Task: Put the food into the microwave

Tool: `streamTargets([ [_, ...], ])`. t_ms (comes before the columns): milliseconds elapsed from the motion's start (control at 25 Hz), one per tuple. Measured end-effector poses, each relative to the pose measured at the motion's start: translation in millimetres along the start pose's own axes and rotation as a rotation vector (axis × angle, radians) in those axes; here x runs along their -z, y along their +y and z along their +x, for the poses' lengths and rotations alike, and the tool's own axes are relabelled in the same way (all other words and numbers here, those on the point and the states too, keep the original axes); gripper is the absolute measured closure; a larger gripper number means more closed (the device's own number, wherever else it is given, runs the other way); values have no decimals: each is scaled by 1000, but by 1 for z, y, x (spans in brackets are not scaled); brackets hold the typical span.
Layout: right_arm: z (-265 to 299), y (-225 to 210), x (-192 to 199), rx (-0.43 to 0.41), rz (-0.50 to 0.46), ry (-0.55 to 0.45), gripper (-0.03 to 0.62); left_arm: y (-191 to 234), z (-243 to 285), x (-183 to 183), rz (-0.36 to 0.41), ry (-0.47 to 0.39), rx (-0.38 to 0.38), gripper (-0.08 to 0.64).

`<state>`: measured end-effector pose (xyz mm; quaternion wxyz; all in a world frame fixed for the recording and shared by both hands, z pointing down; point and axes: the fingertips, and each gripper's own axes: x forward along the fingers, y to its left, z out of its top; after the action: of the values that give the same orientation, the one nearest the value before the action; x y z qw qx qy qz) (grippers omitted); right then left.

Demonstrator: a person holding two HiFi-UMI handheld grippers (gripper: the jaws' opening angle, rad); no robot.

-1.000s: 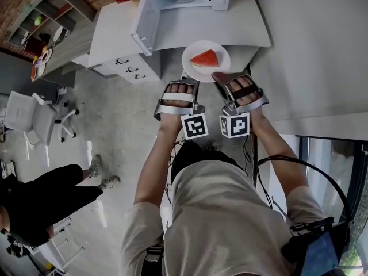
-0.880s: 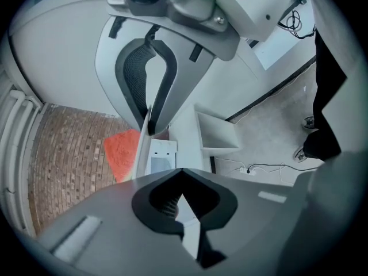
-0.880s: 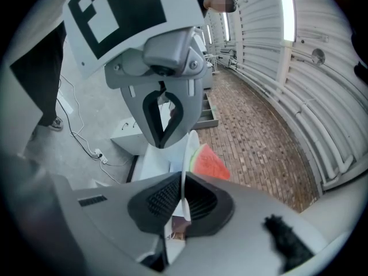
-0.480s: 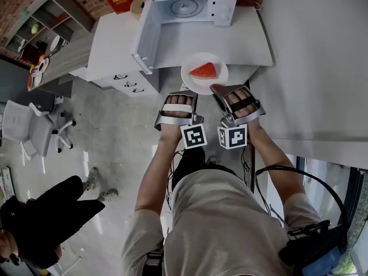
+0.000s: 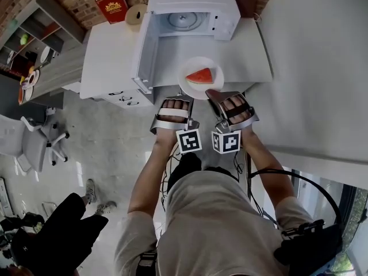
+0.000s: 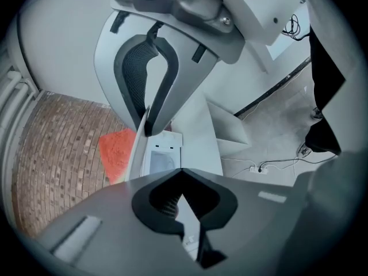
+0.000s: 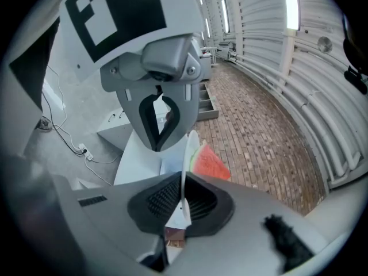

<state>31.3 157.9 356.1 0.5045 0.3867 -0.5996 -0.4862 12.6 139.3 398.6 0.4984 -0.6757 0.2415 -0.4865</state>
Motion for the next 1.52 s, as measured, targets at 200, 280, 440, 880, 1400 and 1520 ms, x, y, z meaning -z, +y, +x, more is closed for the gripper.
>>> streamTargets([
  [200,24,-2,0,-8,-3,24,574,6,17,15,-14,-17,-8,553],
  [280,34,-4,1,-6,-3,33,574,9,24,19,-18,-26,-14,553],
  [440,51,-5,1,-10,1,42,574,9,35,30,-26,-29,-7,553],
  [880,91,0,10,-12,-8,22,574,9,73,43,-36,-5,6,553],
  [1400,158,10,56,-12,-7,-21,574,11,155,44,-88,44,45,552],
  [1520,178,15,68,-9,-11,-44,574,10,181,45,-96,60,47,552],
])
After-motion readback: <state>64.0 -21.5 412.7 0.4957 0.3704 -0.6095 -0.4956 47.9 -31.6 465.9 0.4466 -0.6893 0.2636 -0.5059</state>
